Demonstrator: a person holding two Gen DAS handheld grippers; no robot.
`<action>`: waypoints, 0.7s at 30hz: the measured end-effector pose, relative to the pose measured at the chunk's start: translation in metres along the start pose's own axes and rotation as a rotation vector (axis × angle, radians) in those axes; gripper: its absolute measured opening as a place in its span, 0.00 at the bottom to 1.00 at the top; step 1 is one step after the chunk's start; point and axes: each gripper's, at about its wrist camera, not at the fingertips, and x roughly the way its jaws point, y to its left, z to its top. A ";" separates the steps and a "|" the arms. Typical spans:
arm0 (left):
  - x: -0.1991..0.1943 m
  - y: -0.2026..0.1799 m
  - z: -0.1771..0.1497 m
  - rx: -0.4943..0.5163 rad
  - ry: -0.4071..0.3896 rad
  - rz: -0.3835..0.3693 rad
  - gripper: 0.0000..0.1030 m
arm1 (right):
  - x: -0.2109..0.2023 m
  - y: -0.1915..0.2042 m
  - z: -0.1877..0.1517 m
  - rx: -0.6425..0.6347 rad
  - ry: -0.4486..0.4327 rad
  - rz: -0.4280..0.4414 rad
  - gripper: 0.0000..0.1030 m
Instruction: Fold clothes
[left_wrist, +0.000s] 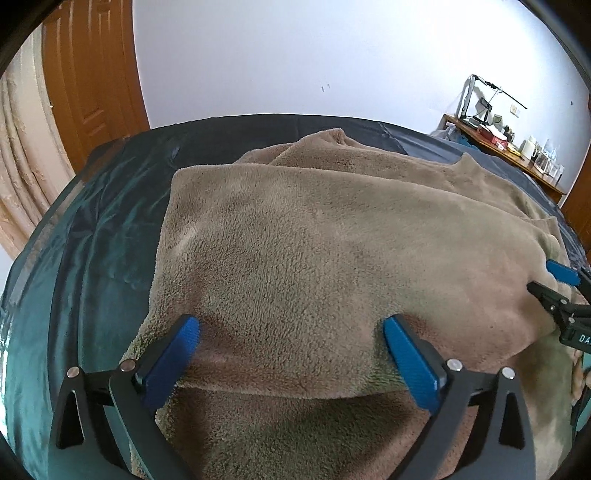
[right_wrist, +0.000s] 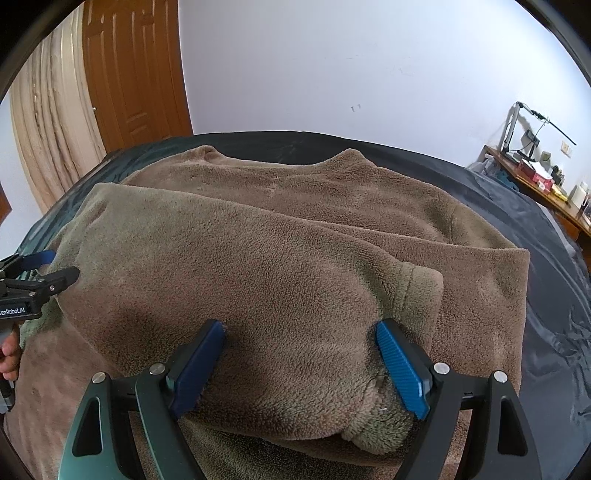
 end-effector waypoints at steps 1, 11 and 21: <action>0.000 0.000 0.000 0.000 -0.001 0.000 0.98 | 0.000 0.001 0.000 -0.002 0.000 -0.003 0.84; 0.000 0.001 -0.001 0.000 -0.002 -0.008 0.99 | 0.001 0.006 0.000 -0.026 0.007 -0.032 0.84; 0.000 0.000 -0.001 0.004 -0.002 -0.010 0.99 | 0.002 0.013 0.001 -0.055 0.007 -0.084 0.87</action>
